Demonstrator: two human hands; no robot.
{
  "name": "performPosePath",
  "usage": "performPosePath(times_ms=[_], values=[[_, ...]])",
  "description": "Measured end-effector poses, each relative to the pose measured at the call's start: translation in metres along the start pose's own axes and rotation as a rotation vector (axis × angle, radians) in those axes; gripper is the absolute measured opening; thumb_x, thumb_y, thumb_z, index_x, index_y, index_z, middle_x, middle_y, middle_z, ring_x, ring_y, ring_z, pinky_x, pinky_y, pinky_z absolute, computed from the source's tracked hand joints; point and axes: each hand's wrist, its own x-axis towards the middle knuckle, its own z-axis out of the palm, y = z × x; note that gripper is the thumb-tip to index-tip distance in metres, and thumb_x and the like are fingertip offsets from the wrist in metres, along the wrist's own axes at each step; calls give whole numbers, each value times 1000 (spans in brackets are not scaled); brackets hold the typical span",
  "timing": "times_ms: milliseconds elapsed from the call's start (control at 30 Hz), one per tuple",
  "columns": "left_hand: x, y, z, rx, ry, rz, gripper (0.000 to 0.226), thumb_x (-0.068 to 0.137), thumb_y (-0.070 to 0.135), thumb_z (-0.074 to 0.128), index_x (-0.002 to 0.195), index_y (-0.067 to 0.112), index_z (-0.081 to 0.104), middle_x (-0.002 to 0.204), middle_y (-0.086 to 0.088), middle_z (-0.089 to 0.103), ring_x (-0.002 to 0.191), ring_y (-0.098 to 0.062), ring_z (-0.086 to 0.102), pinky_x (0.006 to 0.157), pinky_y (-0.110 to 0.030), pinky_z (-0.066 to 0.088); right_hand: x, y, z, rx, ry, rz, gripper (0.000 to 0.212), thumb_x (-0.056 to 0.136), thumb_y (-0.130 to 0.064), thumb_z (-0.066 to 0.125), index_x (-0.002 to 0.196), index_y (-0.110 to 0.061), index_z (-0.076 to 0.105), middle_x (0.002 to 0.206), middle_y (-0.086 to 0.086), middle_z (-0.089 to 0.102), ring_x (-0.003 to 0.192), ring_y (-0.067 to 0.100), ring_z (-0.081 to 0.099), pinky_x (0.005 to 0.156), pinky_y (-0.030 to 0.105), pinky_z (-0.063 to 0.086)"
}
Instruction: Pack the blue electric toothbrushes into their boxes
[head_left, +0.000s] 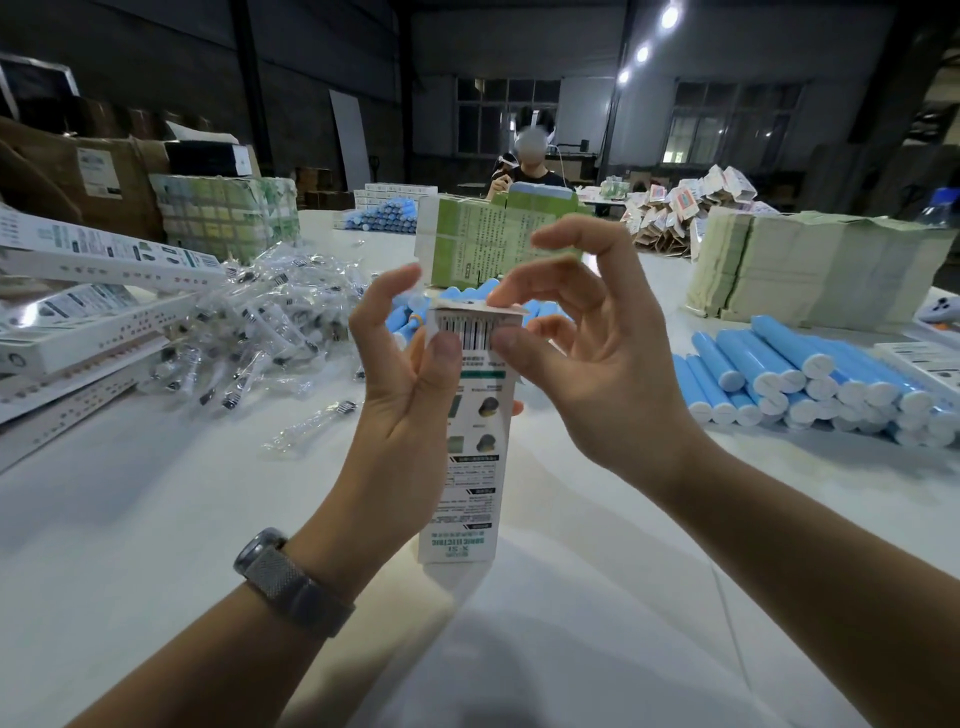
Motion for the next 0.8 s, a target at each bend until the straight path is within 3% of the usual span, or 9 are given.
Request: performPosePath(times_ms=[133,267,400,533,633,800], values=[[1,-1,0,-3,-37,10,22,103,28,37,122,38,42,108,1,66,85,-18,69,70,-30,57,2,-4,-2,-153,-43,-16,21,85,-4,68,95,-22,66,98,1,60,95,12,59,73,22,45],[0,-1,1,29,-57,27,14,106,33,40,120,33,44,105,7,66,82,-18,68,70,-30,57,0,-6,3,-138,45,26,4,89,-18,66,87,-21,68,94,-1,58,91,12,59,68,22,48],[0,0,1,11,-40,32,13,106,35,43,116,41,49,104,2,64,76,-11,68,65,-21,54,1,-5,5,-246,20,24,7,84,-15,69,87,-21,66,93,-6,57,90,11,58,72,18,43],[0,-1,1,7,-53,28,23,101,35,41,116,48,53,108,-2,64,84,-16,69,69,-25,56,2,-8,3,-140,16,78,11,86,-16,66,86,-27,64,91,-4,55,87,6,56,69,17,45],[0,-2,1,18,-62,32,20,103,36,42,116,48,53,110,-10,61,84,-18,70,69,-27,56,2,-8,4,-96,30,84,13,87,-11,68,78,-21,65,90,-2,52,83,2,55,59,17,47],[-1,-3,-2,48,-48,18,24,102,37,43,121,51,49,105,9,66,86,-16,69,71,-30,57,2,-6,2,-170,3,96,17,87,-10,73,90,-25,65,99,3,56,90,7,54,67,17,48]])
